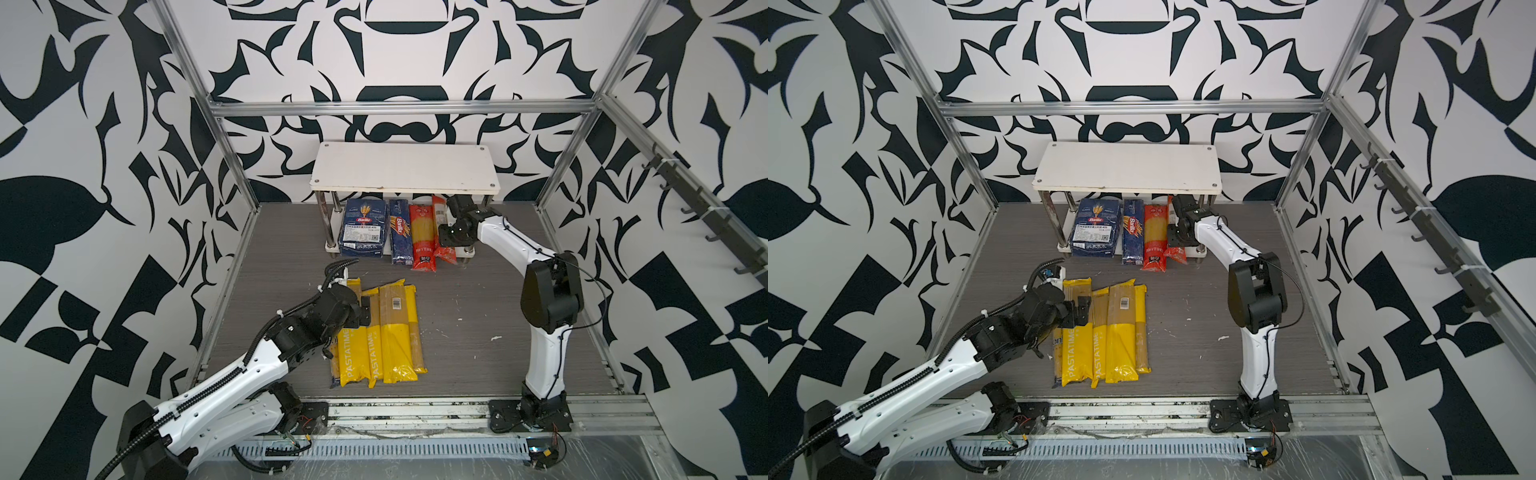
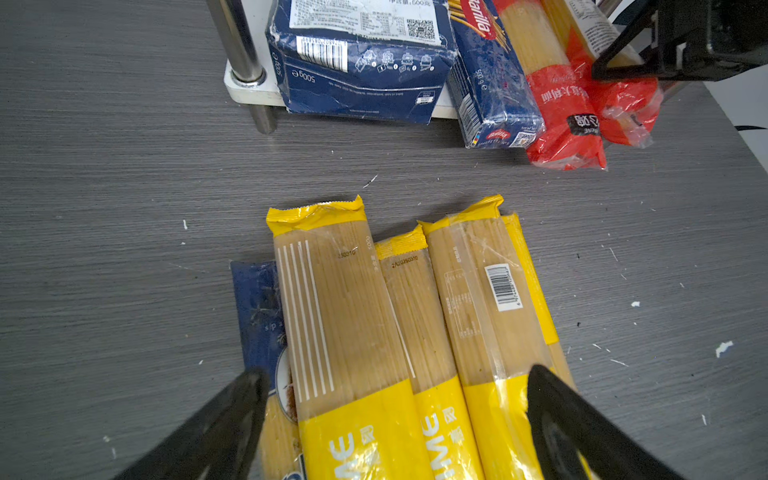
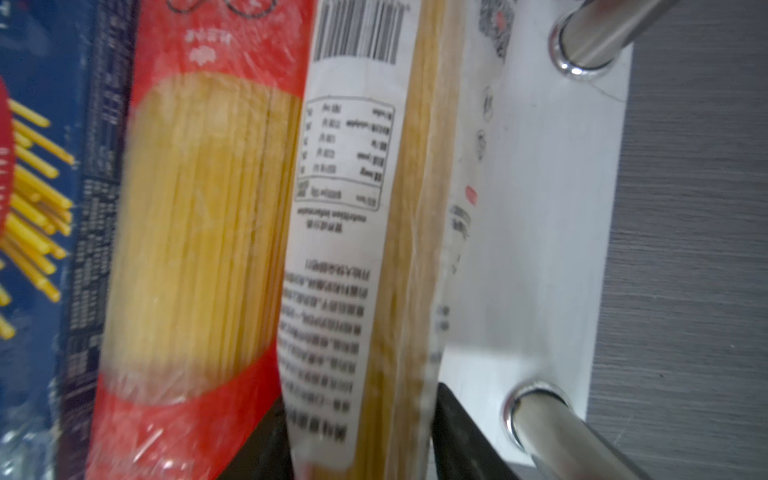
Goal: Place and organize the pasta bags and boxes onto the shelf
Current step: 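Release the red-and-white bag and move right gripper to the yellow bags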
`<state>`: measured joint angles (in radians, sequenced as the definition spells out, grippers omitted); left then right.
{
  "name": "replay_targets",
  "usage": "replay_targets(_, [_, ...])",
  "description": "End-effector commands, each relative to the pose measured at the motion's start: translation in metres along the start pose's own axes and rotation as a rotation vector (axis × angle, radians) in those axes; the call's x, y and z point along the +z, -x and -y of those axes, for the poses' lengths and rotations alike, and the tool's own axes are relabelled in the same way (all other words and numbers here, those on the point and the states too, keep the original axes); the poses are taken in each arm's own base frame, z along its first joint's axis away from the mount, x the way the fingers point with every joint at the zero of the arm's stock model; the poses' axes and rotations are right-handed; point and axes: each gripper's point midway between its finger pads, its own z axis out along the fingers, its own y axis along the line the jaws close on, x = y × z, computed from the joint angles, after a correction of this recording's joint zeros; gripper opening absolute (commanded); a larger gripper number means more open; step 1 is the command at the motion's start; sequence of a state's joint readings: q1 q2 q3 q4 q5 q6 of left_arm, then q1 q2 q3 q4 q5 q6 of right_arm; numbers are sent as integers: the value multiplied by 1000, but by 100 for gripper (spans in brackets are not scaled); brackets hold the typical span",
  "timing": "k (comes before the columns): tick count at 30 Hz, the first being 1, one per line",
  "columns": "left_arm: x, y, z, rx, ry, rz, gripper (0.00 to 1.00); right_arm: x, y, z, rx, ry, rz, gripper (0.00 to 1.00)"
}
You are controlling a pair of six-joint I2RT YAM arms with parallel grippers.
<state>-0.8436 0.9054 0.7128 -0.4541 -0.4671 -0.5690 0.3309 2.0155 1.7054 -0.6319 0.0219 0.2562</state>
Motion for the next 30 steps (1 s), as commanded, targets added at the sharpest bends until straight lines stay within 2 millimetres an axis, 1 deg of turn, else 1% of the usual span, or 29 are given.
replay_targets(1, [-6, 5, -2, -2, 8, 5, 99, -29, 12, -3, -5, 21, 71, 54])
replay_targets(7, [-11, 6, -5, -12, 10, 15, 99, -45, -5, 0, 6, 30, 65, 56])
replay_targets(8, [-11, 6, -7, -14, 13, 16, 99, -49, -10, 1, 13, 30, 60, 58])
replay_targets(9, [-12, 6, -7, -16, 13, 19, 99, -52, -14, 1, 21, 36, 59, 59])
replay_targets(10, [-12, 6, -7, -17, 13, 18, 99, -56, -18, 0, 28, 48, 62, 63])
replay_targets(14, [-11, 0, -8, -29, 6, 5, 99, -72, -37, -2, 40, 85, 59, 65])
replay_targets(15, [-11, -1, -7, -31, 4, 1, 99, -75, -43, -3, 41, 93, 55, 68])
replay_targets(17, [-10, -4, -8, -40, 6, -10, 99, -83, -54, -6, 39, 105, 57, 70])
replay_targets(19, [-9, -8, -9, -51, 7, -19, 99, -90, -67, -11, 32, 115, 55, 70])
replay_targets(20, [-10, -8, -9, -58, 4, -20, 99, -93, -75, -14, 24, 119, 53, 73])
replay_targets(22, [-10, -11, -9, -70, -3, -26, 99, -99, -88, -22, 12, 131, 50, 74])
replay_targets(23, [-10, -12, -9, -77, -7, -26, 99, -102, -95, -27, 3, 140, 48, 81])
replay_targets(26, [-11, -14, -10, -97, -16, -22, 99, -107, -115, -47, -32, 180, 37, 91])
replay_targets(27, [-12, -15, -11, -102, -19, -21, 99, -108, -122, -53, -48, 188, 33, 94])
replay_targets(30, [-14, -19, -14, -116, -19, -22, 99, -112, -142, -71, -80, 209, 21, 95])
